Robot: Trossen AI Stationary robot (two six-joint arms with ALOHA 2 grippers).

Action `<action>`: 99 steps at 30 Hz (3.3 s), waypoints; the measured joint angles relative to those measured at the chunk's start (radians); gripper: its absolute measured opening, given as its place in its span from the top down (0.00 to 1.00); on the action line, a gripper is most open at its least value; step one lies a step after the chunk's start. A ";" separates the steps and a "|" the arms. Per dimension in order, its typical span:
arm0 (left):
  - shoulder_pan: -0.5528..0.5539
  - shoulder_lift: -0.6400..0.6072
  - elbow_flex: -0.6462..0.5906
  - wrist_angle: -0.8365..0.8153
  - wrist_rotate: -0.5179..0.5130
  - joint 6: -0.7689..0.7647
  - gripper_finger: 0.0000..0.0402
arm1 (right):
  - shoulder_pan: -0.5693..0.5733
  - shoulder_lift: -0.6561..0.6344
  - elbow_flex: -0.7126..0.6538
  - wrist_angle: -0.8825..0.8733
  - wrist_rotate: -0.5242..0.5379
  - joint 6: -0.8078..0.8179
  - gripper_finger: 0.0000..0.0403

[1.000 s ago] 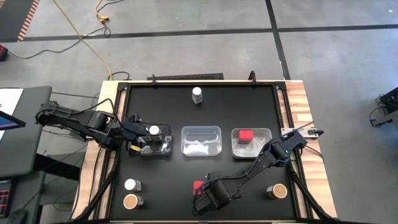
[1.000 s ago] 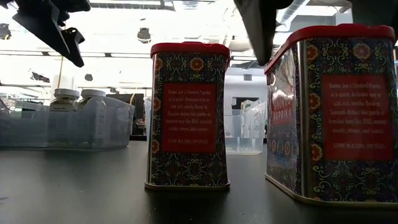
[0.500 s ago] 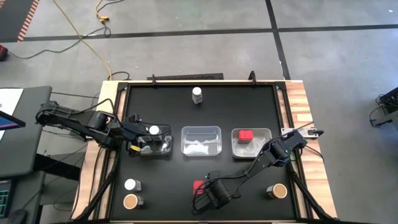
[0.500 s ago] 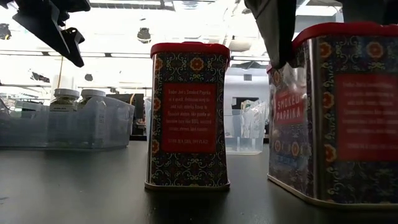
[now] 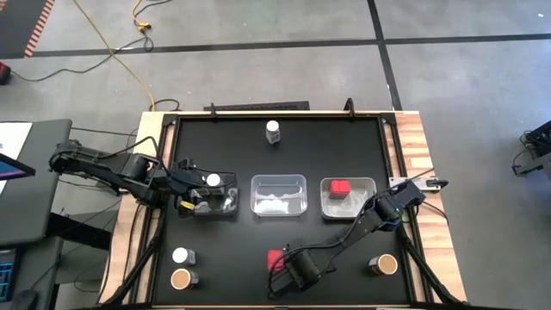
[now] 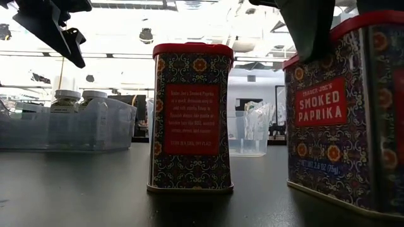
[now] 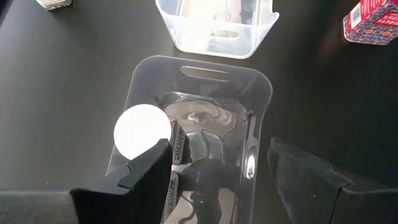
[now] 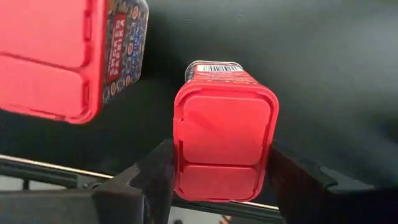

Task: Sort spices by type
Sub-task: Put the left red seasoning can into the white bin

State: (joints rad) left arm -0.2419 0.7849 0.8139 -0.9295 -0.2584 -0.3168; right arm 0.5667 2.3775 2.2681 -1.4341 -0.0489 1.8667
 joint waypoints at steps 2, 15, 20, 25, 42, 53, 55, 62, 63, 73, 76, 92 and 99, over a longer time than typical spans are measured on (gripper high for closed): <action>0.000 0.000 0.000 0.000 0.000 0.000 0.37 | 0.000 0.000 0.000 -0.003 -0.005 -0.040 0.40; 0.000 0.000 0.000 0.000 0.000 -0.002 0.37 | 0.021 -0.125 -0.001 -0.135 0.091 -0.201 0.39; 0.000 0.000 0.000 0.001 0.000 -0.042 0.37 | 0.022 -0.233 -0.021 -0.139 0.205 -0.319 0.39; 0.000 0.000 0.000 0.001 0.000 -0.047 0.37 | -0.011 -0.375 -0.182 -0.138 0.243 -0.472 0.39; 0.000 0.000 0.000 0.000 0.000 -0.046 0.37 | -0.139 -1.163 -0.917 -0.137 0.265 -1.029 0.39; 0.000 0.000 0.000 0.000 0.000 -0.046 0.37 | -0.243 -1.429 -1.173 -0.130 0.265 -1.380 0.39; 0.000 0.000 0.000 0.000 0.000 -0.046 0.37 | -0.263 -1.444 -1.190 -0.124 0.264 -1.438 0.39; 0.000 0.000 0.000 0.000 0.000 -0.043 0.37 | -0.359 -1.457 -1.213 -0.061 0.251 -1.600 0.39; 0.000 0.000 0.000 0.000 0.000 -0.043 0.37 | -0.375 -1.456 -1.213 -0.048 0.240 -1.625 0.39; 0.000 0.000 0.000 0.000 0.000 -0.043 0.37 | -0.499 -1.403 -1.213 -0.019 0.161 -1.788 0.39; 0.000 0.000 0.000 0.000 0.000 -0.043 0.37 | -0.518 -1.370 -1.213 -0.018 0.141 -1.798 0.39; 0.000 0.000 0.000 0.000 0.000 -0.042 0.37 | -0.530 -1.312 -1.335 0.094 0.113 -1.829 0.39; 0.000 0.000 0.000 0.000 0.000 -0.042 0.37 | -0.585 -1.312 -1.381 0.155 0.096 -1.877 0.39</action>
State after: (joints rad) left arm -0.2417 0.7852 0.8139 -0.9298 -0.2581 -0.3588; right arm -0.0180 1.0660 0.8868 -1.2787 0.0471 -0.0100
